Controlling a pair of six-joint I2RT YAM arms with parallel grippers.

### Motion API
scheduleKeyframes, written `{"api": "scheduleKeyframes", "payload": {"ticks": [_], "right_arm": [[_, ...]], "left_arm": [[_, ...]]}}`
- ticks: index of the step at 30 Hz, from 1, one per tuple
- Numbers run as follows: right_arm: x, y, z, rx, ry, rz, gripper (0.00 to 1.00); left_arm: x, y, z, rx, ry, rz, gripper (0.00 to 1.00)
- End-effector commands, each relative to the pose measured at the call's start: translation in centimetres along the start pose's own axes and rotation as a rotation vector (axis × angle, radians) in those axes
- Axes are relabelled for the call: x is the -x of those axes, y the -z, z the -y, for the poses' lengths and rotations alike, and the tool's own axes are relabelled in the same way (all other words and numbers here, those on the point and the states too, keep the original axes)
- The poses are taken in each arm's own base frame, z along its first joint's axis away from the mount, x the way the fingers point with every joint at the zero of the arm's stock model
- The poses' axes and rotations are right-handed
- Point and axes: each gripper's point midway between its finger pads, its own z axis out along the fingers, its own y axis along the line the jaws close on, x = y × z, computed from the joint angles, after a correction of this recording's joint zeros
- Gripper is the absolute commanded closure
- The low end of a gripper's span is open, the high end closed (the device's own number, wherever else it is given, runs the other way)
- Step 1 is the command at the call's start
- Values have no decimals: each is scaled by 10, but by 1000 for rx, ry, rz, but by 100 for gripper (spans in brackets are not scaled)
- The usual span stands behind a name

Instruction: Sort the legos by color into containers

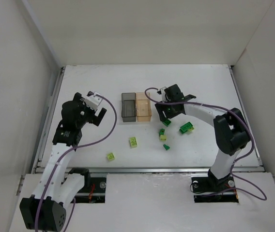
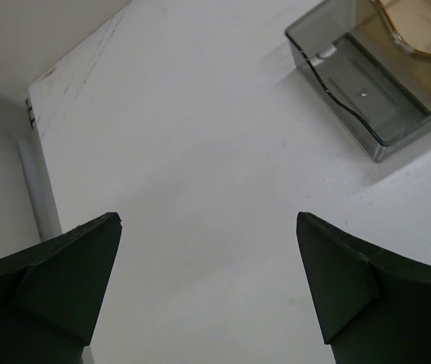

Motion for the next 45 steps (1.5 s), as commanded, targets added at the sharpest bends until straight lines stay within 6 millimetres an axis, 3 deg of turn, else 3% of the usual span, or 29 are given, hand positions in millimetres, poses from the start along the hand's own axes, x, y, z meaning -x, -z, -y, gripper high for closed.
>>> {"api": "scheduleKeyframes", "payload": {"ticks": [1,5,7,9,11,12,14,15,16,17,20,21,22,24,25,27,31,32,35,36,39,40,41,45], "right_arm": [[6,-9,-1,11,-10,9,29],[1,-13,-1,11,-20,-1,33],[-2,-17,3,-10,-21,-14,34],[-6,-21,3,-11,-21,-26,41],[-8,-23,3,-11,-32,-35,50],[-8,-23,2,-11,-41,-35,62],[-5,-20,2,-11,-51,-19,75],[4,-13,1,-9,-62,18,83],[8,-9,4,-32,-62,33,96],[12,-4,6,-43,-78,51,100],[40,24,13,-98,-120,142,100],[61,39,15,-109,-135,197,100],[75,57,13,-108,-185,248,100],[98,78,-2,-46,-236,334,100],[123,96,-17,11,-279,441,100],[135,100,-56,97,-259,485,100],[148,76,-83,134,-271,451,100],[142,57,-83,125,-287,406,100],[145,43,-86,132,-296,387,90],[143,39,-86,127,-287,378,74],[146,40,-88,139,-275,375,56],[146,40,-88,139,-275,375,40],[146,40,-88,139,-275,375,35],[156,59,-101,220,-233,414,15]], "left_arm": [[9,2,-26,174,208,25,0],[3,2,0,20,147,-17,0],[-10,3,12,-42,97,-58,2],[-16,6,18,-83,21,-70,4],[-32,7,31,-141,-8,-110,6],[-32,8,38,-197,-81,-97,6],[-54,15,60,-317,-145,-145,7],[-55,18,68,-366,-173,-135,7],[-62,19,76,-405,-206,-142,7],[-69,21,79,-420,-209,-159,7],[-77,27,96,-499,-254,-187,7],[-80,30,100,-534,-314,-187,7],[-81,33,110,-592,-368,-188,0],[-90,46,126,-697,-436,-220,0],[-88,48,135,-748,-507,-210,0],[-89,48,142,-779,-545,-226,0],[-89,44,158,-845,-555,-262,0],[-94,44,163,-867,-542,-288,0],[-108,48,173,-901,-566,-348,0],[-111,46,175,-894,-601,-365,0],[-115,37,179,-824,-580,-409,0],[-117,37,180,-814,-605,-429,0],[-112,32,180,-786,-606,-412,0],[-126,34,187,-801,-605,-453,0]]}}
